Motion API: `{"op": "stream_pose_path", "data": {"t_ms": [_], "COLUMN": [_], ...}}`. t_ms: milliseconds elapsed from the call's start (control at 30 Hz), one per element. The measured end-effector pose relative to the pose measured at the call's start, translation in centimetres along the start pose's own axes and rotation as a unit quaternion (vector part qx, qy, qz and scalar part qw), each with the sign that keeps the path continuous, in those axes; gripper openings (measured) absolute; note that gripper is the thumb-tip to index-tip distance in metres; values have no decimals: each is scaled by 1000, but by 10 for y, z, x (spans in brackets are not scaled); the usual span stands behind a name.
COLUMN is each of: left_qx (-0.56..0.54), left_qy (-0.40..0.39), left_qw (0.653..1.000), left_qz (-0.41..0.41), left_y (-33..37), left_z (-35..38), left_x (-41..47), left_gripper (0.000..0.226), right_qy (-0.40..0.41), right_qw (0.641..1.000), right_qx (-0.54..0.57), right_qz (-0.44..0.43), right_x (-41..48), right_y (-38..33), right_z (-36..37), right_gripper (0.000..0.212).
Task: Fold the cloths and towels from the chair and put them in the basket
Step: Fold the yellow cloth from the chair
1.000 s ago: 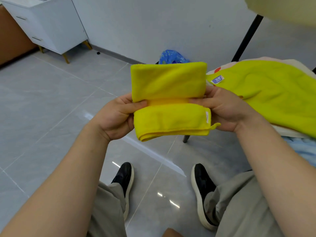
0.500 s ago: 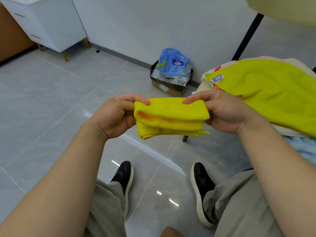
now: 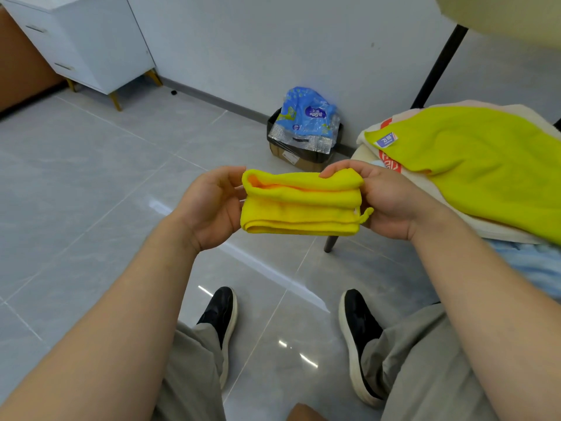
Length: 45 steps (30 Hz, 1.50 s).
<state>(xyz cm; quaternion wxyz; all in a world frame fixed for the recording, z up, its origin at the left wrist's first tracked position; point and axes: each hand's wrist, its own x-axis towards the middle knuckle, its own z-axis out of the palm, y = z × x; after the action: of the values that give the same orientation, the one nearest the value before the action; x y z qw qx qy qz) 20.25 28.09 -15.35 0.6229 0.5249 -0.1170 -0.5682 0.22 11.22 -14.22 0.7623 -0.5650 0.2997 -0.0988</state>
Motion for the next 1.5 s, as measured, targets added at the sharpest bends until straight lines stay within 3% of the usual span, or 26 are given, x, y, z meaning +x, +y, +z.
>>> {"op": "stream_pose_path", "data": {"t_ms": [100,167,267,333,500,733,867,1000,1167,1300,1367,1500], "left_qx": [8,2,29,49,34,97,92,105,16,-22,-12,-10], "left_qy": [-16,-27,-6,25,30,63,56,64,77,71,76,115], "left_qw": [999,998,996,995,994,989,990,990,995,987,987,981], "left_qz": [-43,-65,-86,-83,-94,-90,-87,-67,-69,-142,-139,-154], "left_y": [-2,-4,-5,-6,-9,-18,-19,-17,-20,-42,-46,-59], "left_z": [-3,-4,-2,-2,-8,-5,-1,0,-4,-26,-39,-57], "left_x": [3,4,4,6,9,14,13,15,25,49,70,95], "left_gripper": [66,71,29,15,27,24,39,32,47,39,33,38], "right_qy": [-4,-7,-9,-15,-20,-3,51,38,65,74,73,75], "right_qw": [1000,1000,1000,999,996,982,976,978,980,965,957,949], "right_qx": [7,8,13,14,22,78,66,43,94,139,154,146], "right_qz": [3,5,15,34,79,170,202,203,161,211,233,269], "right_x": [1,2,2,2,3,11,16,15,24,52,74,107], "right_y": [1,1,3,3,4,9,15,16,22,48,63,90], "right_z": [-1,0,1,2,1,2,9,11,5,3,-1,-4], "right_gripper": [28,26,25,25,33,77,51,10,42,27,16,24]}}
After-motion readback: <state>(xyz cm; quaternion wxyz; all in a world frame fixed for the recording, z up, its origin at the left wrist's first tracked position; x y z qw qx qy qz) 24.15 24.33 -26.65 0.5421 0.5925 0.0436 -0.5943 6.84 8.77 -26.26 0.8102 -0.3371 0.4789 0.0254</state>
